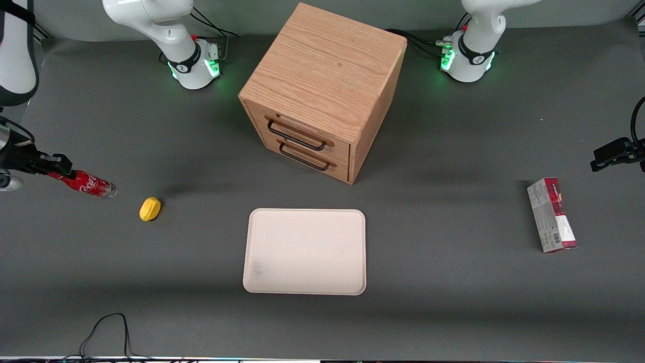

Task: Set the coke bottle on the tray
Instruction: 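Lift the bottle and carry it over the cream tray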

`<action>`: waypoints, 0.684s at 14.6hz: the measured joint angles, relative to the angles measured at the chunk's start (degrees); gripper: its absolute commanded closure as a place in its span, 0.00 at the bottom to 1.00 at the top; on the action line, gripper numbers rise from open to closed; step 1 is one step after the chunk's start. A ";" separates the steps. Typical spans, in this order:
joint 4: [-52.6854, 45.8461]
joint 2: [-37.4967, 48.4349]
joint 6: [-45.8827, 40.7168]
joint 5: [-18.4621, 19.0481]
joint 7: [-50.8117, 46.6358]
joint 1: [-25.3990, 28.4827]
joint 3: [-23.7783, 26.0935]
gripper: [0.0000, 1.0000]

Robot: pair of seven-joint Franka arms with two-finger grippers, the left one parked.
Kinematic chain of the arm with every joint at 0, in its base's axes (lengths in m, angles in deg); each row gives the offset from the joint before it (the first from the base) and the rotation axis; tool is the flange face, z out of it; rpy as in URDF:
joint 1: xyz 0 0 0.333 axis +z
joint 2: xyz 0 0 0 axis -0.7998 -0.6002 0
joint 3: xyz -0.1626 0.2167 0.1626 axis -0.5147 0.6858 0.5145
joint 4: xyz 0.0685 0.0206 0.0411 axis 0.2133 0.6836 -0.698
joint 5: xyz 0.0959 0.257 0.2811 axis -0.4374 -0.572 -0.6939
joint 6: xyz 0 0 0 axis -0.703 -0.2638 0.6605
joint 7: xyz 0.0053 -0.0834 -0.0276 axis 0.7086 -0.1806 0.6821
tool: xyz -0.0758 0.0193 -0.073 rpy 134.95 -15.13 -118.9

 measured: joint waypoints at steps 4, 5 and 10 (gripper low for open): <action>-18.18 -5.27 -13.26 -0.74 -7.31 -1.37 7.17 1.00; -22.81 -6.93 -16.05 -0.76 -9.05 -2.10 9.78 1.00; -37.48 -14.48 -20.62 -0.40 -22.69 -3.34 22.90 1.00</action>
